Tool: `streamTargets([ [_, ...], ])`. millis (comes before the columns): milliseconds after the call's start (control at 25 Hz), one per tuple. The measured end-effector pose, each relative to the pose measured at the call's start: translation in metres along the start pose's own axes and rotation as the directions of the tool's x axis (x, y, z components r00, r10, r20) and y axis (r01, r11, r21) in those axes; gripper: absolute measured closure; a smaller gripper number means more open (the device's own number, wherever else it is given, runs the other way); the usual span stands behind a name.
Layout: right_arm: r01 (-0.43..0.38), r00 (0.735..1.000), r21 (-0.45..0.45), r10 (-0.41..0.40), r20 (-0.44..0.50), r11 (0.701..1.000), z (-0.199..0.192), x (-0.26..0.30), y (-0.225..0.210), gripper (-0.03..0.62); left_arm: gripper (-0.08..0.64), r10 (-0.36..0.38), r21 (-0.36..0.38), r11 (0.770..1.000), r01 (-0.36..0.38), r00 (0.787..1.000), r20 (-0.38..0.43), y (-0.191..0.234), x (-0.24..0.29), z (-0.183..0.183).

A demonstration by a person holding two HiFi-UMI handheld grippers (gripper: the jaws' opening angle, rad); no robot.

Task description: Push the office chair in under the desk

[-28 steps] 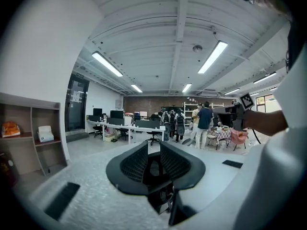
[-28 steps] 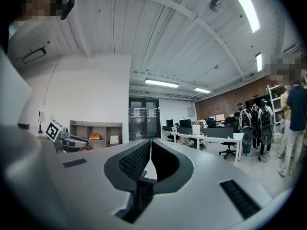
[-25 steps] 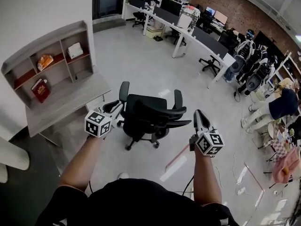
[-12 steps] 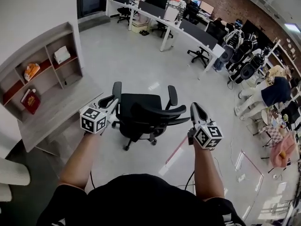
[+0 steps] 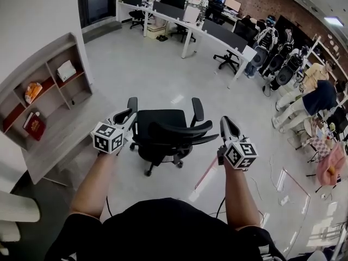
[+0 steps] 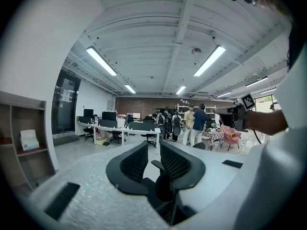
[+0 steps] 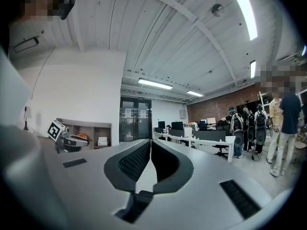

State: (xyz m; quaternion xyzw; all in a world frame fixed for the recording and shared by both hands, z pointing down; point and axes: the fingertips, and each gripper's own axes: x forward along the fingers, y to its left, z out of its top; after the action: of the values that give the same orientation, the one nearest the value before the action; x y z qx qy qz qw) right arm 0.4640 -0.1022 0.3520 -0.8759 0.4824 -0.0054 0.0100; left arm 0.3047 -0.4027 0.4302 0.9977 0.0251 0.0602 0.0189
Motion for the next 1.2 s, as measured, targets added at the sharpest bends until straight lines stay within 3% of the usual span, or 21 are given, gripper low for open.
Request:
streamTargets([
  [360,-0.044,0.999,-0.021,0.044,-0.009,0.999,0.003,0.006,-0.046,0.575,0.469,0.069,0.091,0.994,-0.064,0.996,-0.057,-0.014,0.015,-0.001],
  [600,-0.077,0.994,-0.036,0.074,-0.086,0.996,-0.017,0.012,-0.082,0.574,0.466,0.133,0.172,0.979,-0.107,0.98,-0.148,-0.019,0.032,-0.022],
  [720,-0.093,0.987,-0.043,0.087,-0.136,0.995,-0.032,0.017,-0.101,0.53,0.422,0.149,0.3,0.952,-0.068,0.955,-0.257,-0.025,0.044,-0.045],
  [840,-0.106,0.978,-0.059,0.094,-0.186,0.993,-0.05,0.02,-0.119,0.511,0.395,0.152,0.357,0.934,-0.018,0.924,-0.351,-0.029,0.052,-0.066],
  [960,-0.13,0.963,-0.076,0.107,-0.246,0.989,-0.073,0.024,-0.13,0.491,0.369,0.133,0.379,0.924,0.048,0.889,-0.438,-0.035,0.055,-0.088],
  [1120,-0.196,0.924,-0.065,0.162,-0.348,0.978,-0.109,0.031,-0.136,0.434,0.337,0.083,0.376,0.916,0.139,0.852,-0.517,-0.044,0.062,-0.118],
  [1200,-0.227,0.9,-0.057,0.187,-0.393,0.972,-0.126,0.032,-0.138,0.417,0.318,0.071,0.374,0.909,0.182,0.818,-0.57,-0.05,0.066,-0.137],
])
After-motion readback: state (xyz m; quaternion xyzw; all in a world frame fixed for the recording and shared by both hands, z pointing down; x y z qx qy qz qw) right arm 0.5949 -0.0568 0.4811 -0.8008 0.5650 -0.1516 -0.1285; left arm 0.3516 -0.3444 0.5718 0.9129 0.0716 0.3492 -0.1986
